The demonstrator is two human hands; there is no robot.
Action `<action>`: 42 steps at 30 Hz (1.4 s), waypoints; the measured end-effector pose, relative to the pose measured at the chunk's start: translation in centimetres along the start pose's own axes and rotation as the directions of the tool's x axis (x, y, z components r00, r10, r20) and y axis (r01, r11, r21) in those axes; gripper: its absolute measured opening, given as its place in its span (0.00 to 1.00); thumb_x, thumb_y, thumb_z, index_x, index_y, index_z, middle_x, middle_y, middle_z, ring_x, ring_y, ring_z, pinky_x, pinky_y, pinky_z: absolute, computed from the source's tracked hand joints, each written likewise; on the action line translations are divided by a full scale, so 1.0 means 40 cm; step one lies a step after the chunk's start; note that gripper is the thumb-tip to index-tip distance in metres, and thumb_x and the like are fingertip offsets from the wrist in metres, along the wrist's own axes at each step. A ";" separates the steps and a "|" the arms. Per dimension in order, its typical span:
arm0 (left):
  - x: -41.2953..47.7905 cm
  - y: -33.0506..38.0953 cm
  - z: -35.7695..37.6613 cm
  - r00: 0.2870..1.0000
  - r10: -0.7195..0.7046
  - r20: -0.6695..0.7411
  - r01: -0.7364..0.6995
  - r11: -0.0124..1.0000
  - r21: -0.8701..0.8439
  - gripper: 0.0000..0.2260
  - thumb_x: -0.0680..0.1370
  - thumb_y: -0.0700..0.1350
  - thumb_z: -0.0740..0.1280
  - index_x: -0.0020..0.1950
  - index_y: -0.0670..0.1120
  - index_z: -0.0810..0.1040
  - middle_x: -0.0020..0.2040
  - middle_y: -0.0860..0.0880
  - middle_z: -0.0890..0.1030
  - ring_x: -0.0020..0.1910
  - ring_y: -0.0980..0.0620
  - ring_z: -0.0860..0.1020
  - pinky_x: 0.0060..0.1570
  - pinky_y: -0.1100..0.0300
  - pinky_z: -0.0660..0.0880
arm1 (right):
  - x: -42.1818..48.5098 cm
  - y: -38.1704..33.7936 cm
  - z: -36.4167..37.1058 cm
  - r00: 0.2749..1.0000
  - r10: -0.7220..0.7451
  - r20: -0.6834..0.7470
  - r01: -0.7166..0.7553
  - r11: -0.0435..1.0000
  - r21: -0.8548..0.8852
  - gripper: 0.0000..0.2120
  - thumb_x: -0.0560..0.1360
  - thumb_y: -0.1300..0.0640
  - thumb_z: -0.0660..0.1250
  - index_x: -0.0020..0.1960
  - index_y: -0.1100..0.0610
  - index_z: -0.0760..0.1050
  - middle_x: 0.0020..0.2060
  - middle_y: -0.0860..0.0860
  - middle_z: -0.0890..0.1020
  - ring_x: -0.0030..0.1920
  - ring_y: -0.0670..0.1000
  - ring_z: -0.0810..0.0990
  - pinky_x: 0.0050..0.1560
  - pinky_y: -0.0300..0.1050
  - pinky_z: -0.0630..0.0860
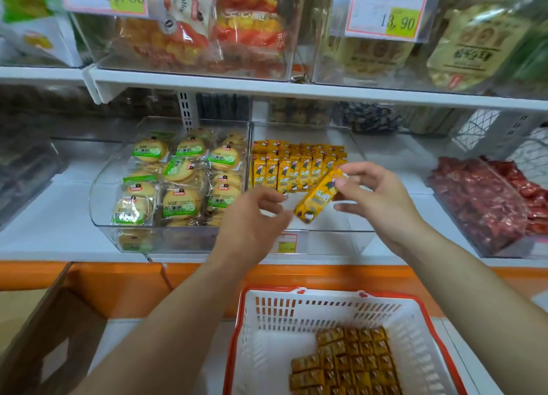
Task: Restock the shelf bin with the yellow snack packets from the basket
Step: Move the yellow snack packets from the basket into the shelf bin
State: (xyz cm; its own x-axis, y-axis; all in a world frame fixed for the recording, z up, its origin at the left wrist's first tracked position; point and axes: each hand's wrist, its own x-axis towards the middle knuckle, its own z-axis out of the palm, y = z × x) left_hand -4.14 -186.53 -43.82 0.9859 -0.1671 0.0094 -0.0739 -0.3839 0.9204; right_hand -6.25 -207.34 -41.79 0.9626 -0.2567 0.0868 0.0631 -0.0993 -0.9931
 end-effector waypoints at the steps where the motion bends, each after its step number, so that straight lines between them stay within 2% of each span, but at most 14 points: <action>1: 0.007 -0.003 -0.011 0.997 0.027 -0.068 -0.024 0.998 0.057 0.09 0.76 0.48 0.75 0.52 0.56 0.78 0.47 0.57 0.83 0.41 0.59 0.82 0.36 0.64 0.78 | 0.018 0.006 -0.004 0.999 -0.025 -0.036 0.024 0.999 -0.026 0.08 0.76 0.64 0.71 0.52 0.54 0.78 0.42 0.53 0.81 0.38 0.52 0.84 0.43 0.48 0.84; 3: 0.020 -0.012 -0.036 0.981 0.058 -0.185 -0.037 0.992 0.117 0.11 0.76 0.49 0.75 0.55 0.54 0.77 0.49 0.57 0.81 0.46 0.57 0.81 0.45 0.56 0.81 | 0.065 0.021 -0.007 0.995 -0.077 -0.060 0.069 0.990 -0.121 0.10 0.75 0.65 0.72 0.50 0.51 0.79 0.47 0.55 0.80 0.40 0.53 0.83 0.41 0.45 0.83; 5: 0.030 -0.025 -0.055 0.966 0.061 -0.250 -0.009 0.978 0.206 0.16 0.76 0.50 0.75 0.62 0.52 0.76 0.51 0.57 0.79 0.49 0.55 0.79 0.49 0.51 0.80 | 0.124 0.044 -0.001 0.991 -0.128 -0.046 0.114 0.964 -0.242 0.12 0.74 0.65 0.73 0.48 0.49 0.79 0.47 0.54 0.79 0.41 0.53 0.82 0.37 0.41 0.81; 8: 0.032 -0.049 -0.060 0.985 -0.016 -0.173 0.074 0.940 0.334 0.26 0.74 0.54 0.76 0.69 0.51 0.73 0.60 0.52 0.79 0.55 0.49 0.79 0.54 0.46 0.80 | 0.219 0.091 0.026 0.985 -0.173 -0.017 0.150 0.898 -0.413 0.11 0.73 0.65 0.73 0.51 0.52 0.79 0.45 0.50 0.79 0.46 0.58 0.82 0.44 0.52 0.82; 11: 0.031 -0.069 -0.052 0.993 -0.099 -0.062 0.116 0.876 0.469 0.30 0.73 0.58 0.76 0.71 0.51 0.70 0.62 0.50 0.81 0.57 0.45 0.80 0.56 0.45 0.80 | 0.305 0.141 0.060 0.988 -0.153 -0.006 0.128 0.846 -0.518 0.11 0.73 0.64 0.74 0.54 0.54 0.80 0.44 0.49 0.79 0.43 0.55 0.79 0.50 0.55 0.80; 14: 0.035 -0.076 -0.050 0.992 -0.116 -0.046 0.122 0.846 0.518 0.30 0.72 0.60 0.76 0.69 0.51 0.70 0.60 0.50 0.82 0.56 0.46 0.81 0.55 0.45 0.80 | 0.367 0.181 0.094 0.993 -0.122 -0.009 0.093 0.806 -0.585 0.12 0.73 0.61 0.74 0.56 0.55 0.81 0.44 0.51 0.80 0.44 0.53 0.79 0.45 0.46 0.76; 17: 0.039 -0.077 -0.046 0.993 -0.106 -0.060 0.121 0.826 0.551 0.30 0.72 0.60 0.76 0.69 0.52 0.69 0.60 0.50 0.82 0.56 0.46 0.81 0.55 0.45 0.80 | 0.393 0.203 0.120 0.988 -0.154 -0.011 0.102 0.705 -0.702 0.14 0.73 0.59 0.74 0.58 0.55 0.81 0.45 0.51 0.81 0.46 0.51 0.79 0.47 0.40 0.71; 24: 0.042 -0.082 -0.050 0.993 -0.101 -0.061 0.118 0.840 0.529 0.31 0.72 0.59 0.77 0.70 0.51 0.71 0.59 0.50 0.82 0.55 0.45 0.81 0.53 0.45 0.81 | 0.395 0.207 0.113 0.998 -0.059 -0.035 0.014 0.675 -0.738 0.22 0.72 0.55 0.72 0.64 0.56 0.75 0.50 0.54 0.83 0.53 0.56 0.80 0.47 0.43 0.72; 29: 0.033 -0.069 -0.058 0.996 -0.071 -0.060 0.091 0.857 0.507 0.28 0.73 0.56 0.77 0.69 0.50 0.73 0.57 0.49 0.83 0.53 0.46 0.82 0.52 0.45 0.81 | 0.334 0.158 0.081 0.999 -0.050 -0.019 0.020 0.686 -0.727 0.21 0.71 0.52 0.74 0.62 0.54 0.75 0.50 0.50 0.79 0.55 0.56 0.79 0.53 0.48 0.76; 32: 0.017 -0.044 -0.068 0.994 0.032 -0.109 0.022 0.885 0.465 0.24 0.75 0.54 0.75 0.68 0.49 0.74 0.58 0.51 0.82 0.51 0.48 0.81 0.52 0.46 0.81 | 0.249 0.110 0.058 0.994 -0.103 0.029 0.093 0.702 -0.706 0.14 0.72 0.53 0.74 0.55 0.52 0.75 0.48 0.49 0.80 0.51 0.53 0.79 0.53 0.49 0.77; 35: -0.018 -0.010 -0.069 0.970 0.198 -0.140 -0.115 0.883 0.455 0.21 0.75 0.53 0.75 0.66 0.52 0.75 0.57 0.55 0.80 0.52 0.52 0.79 0.51 0.49 0.81 | 0.130 0.060 0.026 0.979 -0.178 0.103 0.198 0.683 -0.703 0.11 0.72 0.54 0.74 0.52 0.50 0.77 0.50 0.48 0.80 0.44 0.47 0.78 0.43 0.42 0.72; 37: -0.058 0.006 -0.057 0.963 0.254 -0.094 -0.194 0.889 0.415 0.17 0.75 0.52 0.75 0.62 0.56 0.76 0.52 0.61 0.78 0.48 0.60 0.79 0.45 0.58 0.80 | 0.038 0.031 0.000 0.967 -0.201 0.158 0.254 0.687 -0.681 0.09 0.72 0.53 0.74 0.49 0.47 0.76 0.49 0.46 0.80 0.42 0.45 0.79 0.40 0.37 0.71; 39: -0.107 0.001 -0.033 0.971 0.239 0.023 -0.229 0.891 0.393 0.13 0.75 0.53 0.74 0.57 0.60 0.75 0.48 0.64 0.78 0.46 0.65 0.78 0.40 0.67 0.75 | -0.053 0.014 -0.029 0.960 -0.189 0.208 0.280 0.701 -0.656 0.09 0.72 0.52 0.74 0.48 0.45 0.77 0.48 0.42 0.80 0.42 0.42 0.80 0.39 0.31 0.72; 42: -0.173 -0.038 0.030 0.951 0.168 0.260 -0.271 0.858 0.437 0.09 0.75 0.53 0.73 0.53 0.59 0.77 0.47 0.61 0.80 0.45 0.63 0.78 0.41 0.65 0.75 | -0.156 0.046 -0.067 0.958 -0.078 0.276 0.243 0.731 -0.637 0.08 0.71 0.54 0.75 0.47 0.48 0.79 0.43 0.42 0.81 0.39 0.41 0.81 0.35 0.28 0.71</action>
State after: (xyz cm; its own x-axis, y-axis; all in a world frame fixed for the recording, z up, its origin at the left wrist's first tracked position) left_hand -11.05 -185.89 -45.75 0.8858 -0.4600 0.0620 -0.3966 -0.6806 0.6160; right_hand -12.86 -208.49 -43.93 0.9900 0.0267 0.1386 0.1118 -0.7476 -0.6547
